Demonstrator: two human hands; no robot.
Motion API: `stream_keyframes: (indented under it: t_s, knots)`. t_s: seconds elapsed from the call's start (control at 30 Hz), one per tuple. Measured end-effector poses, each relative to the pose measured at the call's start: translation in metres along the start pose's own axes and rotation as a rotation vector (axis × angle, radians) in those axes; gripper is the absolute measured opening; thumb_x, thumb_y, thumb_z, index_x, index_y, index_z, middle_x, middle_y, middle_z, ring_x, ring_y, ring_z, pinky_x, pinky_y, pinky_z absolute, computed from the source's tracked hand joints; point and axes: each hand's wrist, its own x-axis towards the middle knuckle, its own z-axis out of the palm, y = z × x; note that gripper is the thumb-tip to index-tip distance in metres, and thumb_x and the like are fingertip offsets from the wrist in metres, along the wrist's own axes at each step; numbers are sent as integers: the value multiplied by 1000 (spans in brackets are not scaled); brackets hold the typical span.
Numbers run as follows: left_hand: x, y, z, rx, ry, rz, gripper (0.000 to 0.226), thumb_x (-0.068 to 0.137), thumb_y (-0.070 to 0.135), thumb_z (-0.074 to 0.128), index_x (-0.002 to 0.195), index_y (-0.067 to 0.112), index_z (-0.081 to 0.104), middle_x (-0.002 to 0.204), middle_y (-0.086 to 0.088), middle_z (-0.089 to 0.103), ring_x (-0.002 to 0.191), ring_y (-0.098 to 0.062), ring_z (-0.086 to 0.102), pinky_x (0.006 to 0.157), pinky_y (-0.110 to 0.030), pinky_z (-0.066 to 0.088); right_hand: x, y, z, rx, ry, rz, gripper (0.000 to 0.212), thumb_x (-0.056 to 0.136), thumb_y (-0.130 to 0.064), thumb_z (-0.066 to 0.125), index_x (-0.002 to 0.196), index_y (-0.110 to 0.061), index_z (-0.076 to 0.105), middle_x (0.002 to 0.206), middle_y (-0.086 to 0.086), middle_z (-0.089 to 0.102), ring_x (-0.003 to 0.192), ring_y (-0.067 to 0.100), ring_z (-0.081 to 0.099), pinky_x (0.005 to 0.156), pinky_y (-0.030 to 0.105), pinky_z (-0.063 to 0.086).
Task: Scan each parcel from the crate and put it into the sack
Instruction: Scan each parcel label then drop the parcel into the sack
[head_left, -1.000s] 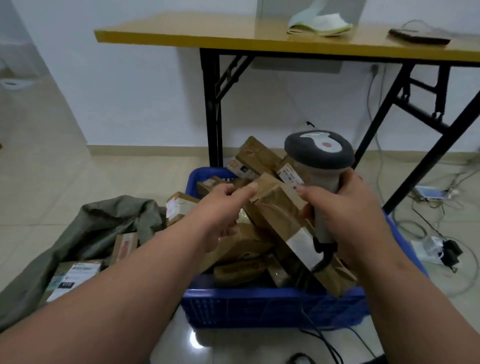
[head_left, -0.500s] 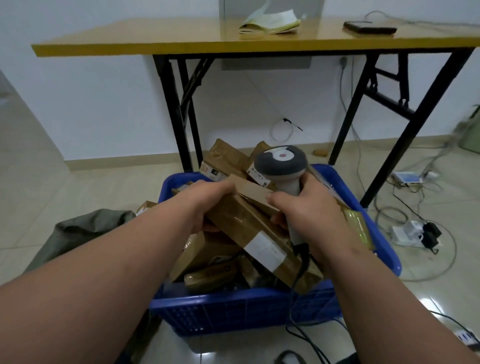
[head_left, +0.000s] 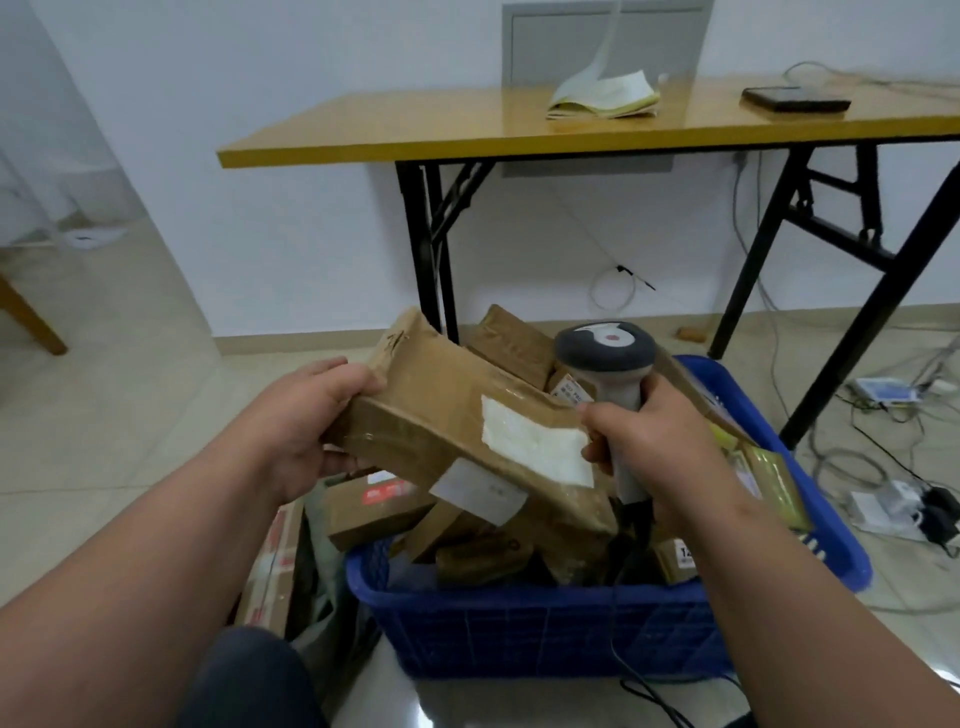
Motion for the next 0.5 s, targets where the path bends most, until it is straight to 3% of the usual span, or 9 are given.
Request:
stream_keyframes:
  t_s: [0.07, 0.17, 0.23, 0.4, 0.5]
  knots:
    - [-1, 1, -6, -103, 67, -39, 5, 83, 26, 64, 86, 21, 64, 71, -4, 66, 71, -22, 63, 63, -40, 59, 0, 1, 8, -17, 1, -16, 26, 84, -22, 72, 101, -31, 55, 91, 0, 67, 63, 7, 68, 47, 17, 49]
    - [-2, 1, -14, -277, 128, -131, 21, 82, 33, 67, 99, 20, 63, 98, -11, 63, 83, -26, 65, 61, -39, 58, 0, 1, 20, -77, 72, -96, 30, 79, -22, 76, 102, -30, 57, 92, -4, 68, 81, 14, 67, 67, 32, 56]
    - [-6, -1, -19, -417, 125, -200, 28, 81, 33, 69, 105, 20, 63, 111, -15, 61, 93, -30, 66, 65, -42, 59, 1, 0, 26, -56, 111, -168, 31, 78, -19, 76, 103, -28, 58, 93, -4, 69, 85, 13, 66, 73, 35, 55]
    - [-17, -15, -25, -641, 93, -264, 23, 84, 27, 64, 104, 14, 64, 113, -19, 63, 93, -35, 68, 62, -45, 59, 9, 0, 33, 186, 288, -151, 23, 83, -19, 71, 94, -33, 56, 82, -6, 66, 68, 8, 67, 66, 30, 53]
    - [-21, -23, -25, -600, 45, -196, 41, 91, 26, 57, 132, 29, 56, 128, -13, 55, 102, -37, 64, 66, -46, 59, 17, 2, 38, 420, 339, 22, 22, 86, -23, 71, 96, -33, 54, 92, -1, 65, 70, 14, 67, 64, 32, 57]
